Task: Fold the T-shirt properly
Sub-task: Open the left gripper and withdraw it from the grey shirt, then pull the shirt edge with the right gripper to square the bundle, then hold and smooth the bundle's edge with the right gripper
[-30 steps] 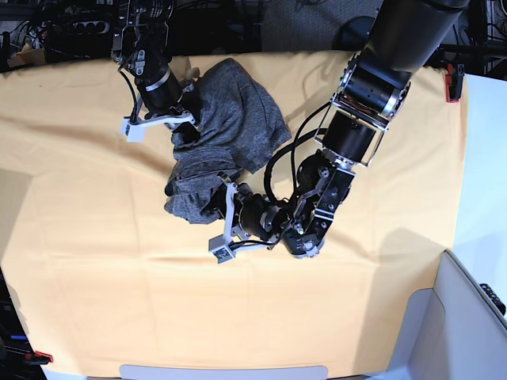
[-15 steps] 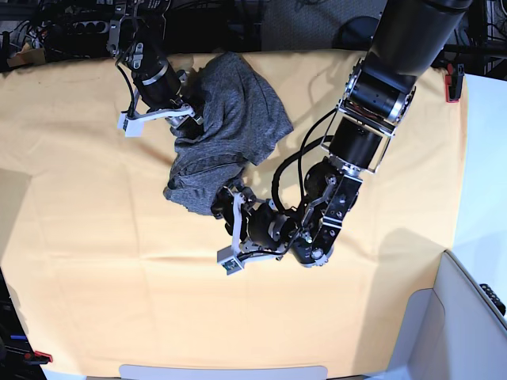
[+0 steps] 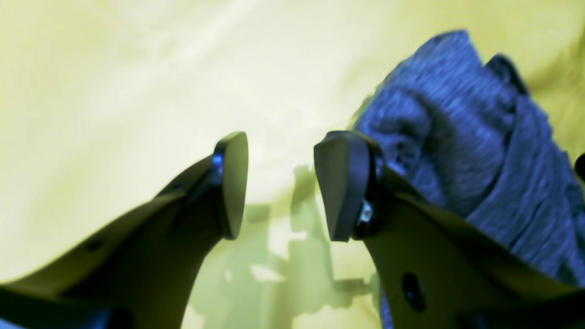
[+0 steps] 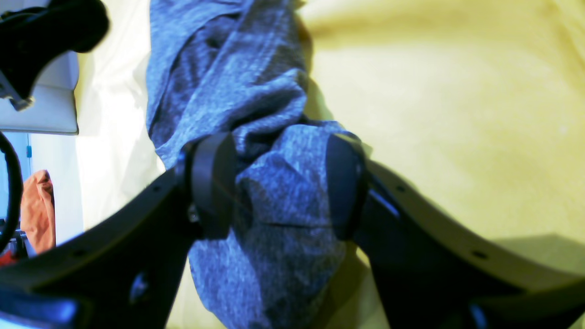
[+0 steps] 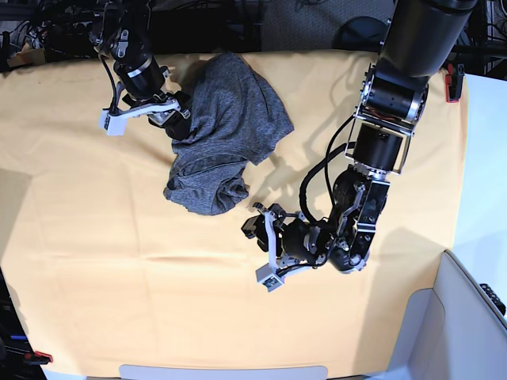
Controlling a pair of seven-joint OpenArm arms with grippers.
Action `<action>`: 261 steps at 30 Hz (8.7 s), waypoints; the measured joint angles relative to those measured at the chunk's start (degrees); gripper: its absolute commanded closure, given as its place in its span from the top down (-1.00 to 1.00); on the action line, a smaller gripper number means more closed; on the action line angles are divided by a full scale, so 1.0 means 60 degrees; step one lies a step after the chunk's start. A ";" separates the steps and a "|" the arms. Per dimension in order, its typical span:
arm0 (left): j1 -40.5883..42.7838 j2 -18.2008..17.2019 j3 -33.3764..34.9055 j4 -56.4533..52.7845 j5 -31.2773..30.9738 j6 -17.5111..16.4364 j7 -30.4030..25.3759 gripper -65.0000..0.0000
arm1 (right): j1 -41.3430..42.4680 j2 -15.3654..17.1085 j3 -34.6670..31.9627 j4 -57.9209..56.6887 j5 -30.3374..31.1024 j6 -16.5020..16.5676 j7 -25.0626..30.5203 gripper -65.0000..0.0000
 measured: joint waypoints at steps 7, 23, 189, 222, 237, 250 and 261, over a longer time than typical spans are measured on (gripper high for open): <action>0.1173 -0.0914 -0.0703 0.2772 -0.0033 -0.0069 0.0943 -0.17 | 0.0528 0.0091 0.0055 0.0007 0.0011 -0.0033 -0.0040 -0.03; 0.6725 -0.0914 -0.4473 0.9184 -0.0918 -0.0109 0.3260 -0.17 | 0.4320 0.1759 -0.0025 -0.1188 -0.1832 0.0171 -0.0178 -0.02; 0.6892 -0.0805 -0.4473 0.8564 -0.0987 0.1362 0.3173 -0.16 | -0.0860 -0.0503 0.3417 -0.0073 0.2779 0.0871 -0.3289 -0.30; 0.6885 -0.0805 -0.4473 0.7872 -0.0987 0.1362 0.3169 -0.16 | 0.0160 -0.0044 0.3599 -0.2040 0.3916 0.1410 -0.3235 0.39; 0.6892 -0.0809 -0.4473 0.7872 -0.0984 0.1362 0.3173 -0.16 | 0.0557 -0.0015 0.3104 -0.2809 0.3989 0.1588 -0.3034 -0.69; 0.6885 -0.0801 -0.4473 0.7872 -0.0991 0.1362 0.3166 -0.16 | -0.0601 -0.0102 0.3526 -0.0463 0.2918 0.1049 -0.3373 -0.69; 0.6859 -0.0809 -0.4477 0.7872 -0.0987 0.1362 0.3169 -0.16 | -0.0386 -0.0189 0.3450 -0.0404 0.2084 0.1056 -0.3388 -0.56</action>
